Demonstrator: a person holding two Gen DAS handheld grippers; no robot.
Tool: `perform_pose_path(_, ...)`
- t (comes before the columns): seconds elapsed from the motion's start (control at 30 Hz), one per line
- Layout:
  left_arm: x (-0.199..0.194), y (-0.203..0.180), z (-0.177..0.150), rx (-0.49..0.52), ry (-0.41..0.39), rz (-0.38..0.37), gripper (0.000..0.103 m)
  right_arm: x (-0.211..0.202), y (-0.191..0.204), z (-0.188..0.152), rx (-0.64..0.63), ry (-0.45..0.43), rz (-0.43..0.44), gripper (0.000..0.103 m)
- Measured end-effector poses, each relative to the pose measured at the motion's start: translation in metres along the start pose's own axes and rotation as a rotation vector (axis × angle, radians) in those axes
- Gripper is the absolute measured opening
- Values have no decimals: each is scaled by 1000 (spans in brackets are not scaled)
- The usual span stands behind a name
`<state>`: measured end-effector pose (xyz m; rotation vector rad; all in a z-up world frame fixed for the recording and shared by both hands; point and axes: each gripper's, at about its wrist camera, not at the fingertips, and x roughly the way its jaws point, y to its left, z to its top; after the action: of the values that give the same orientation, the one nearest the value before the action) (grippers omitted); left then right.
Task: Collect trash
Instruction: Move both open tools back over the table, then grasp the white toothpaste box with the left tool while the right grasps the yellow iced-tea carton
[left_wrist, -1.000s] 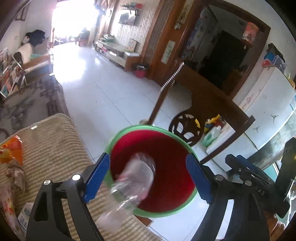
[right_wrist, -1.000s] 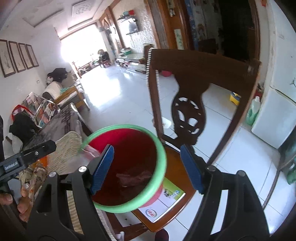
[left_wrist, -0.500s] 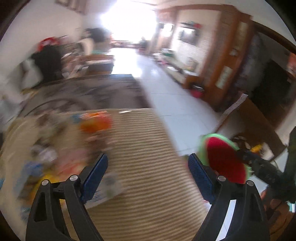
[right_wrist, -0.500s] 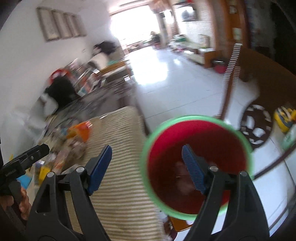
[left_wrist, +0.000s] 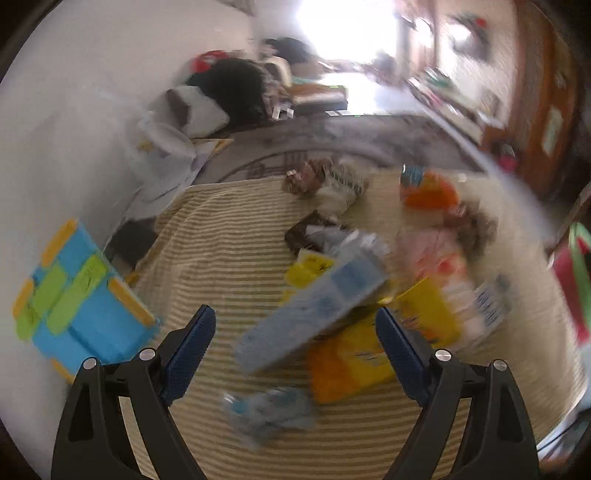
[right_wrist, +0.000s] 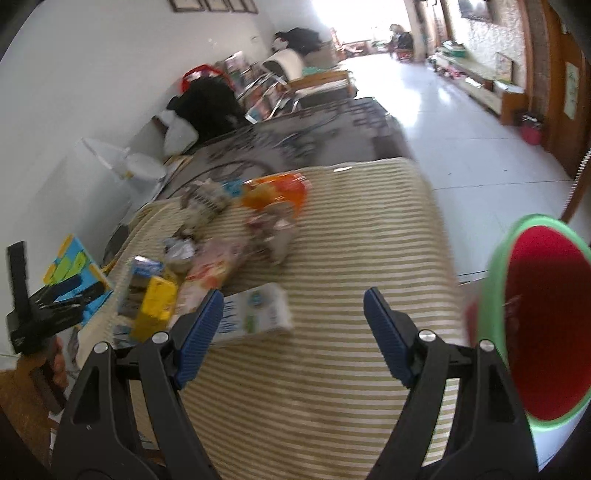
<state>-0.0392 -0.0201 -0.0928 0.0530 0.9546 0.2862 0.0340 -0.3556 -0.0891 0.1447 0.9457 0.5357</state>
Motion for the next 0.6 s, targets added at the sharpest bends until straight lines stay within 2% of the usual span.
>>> perform_pose_path(0.13,36,6,1,226,58,-66,85,15,30,-7,11,69,54,77)
perform_pose_path(0.17,43,7,3,255,67,-87,85,21,37,-10,27,91,77,76)
perform_pose_path(0.27,62,8,9,287,92,-182,85,43,60,-20,114,164,167,77)
perform_pose_path(0.33,73,10,15,282,100,-254,84,54,71,-28,147,196,188,76)
perform_pose_path(0.4,81,10,18,270,114,-310,77,67,85,-36,177,229,204,76)
perform_pose_path(0.43,86,10,20,263,127,-355,63,71,89,-38,191,238,213,76)
perform_pose_path(0.47,89,9,20,261,134,-370,46,78,94,-41,213,250,223,76)
perform_pose_path(0.53,93,10,19,252,129,-383,40,87,102,-44,248,267,236,76)
perform_pose_path(0.6,93,20,23,191,112,-401,37,99,111,-46,284,283,253,76)
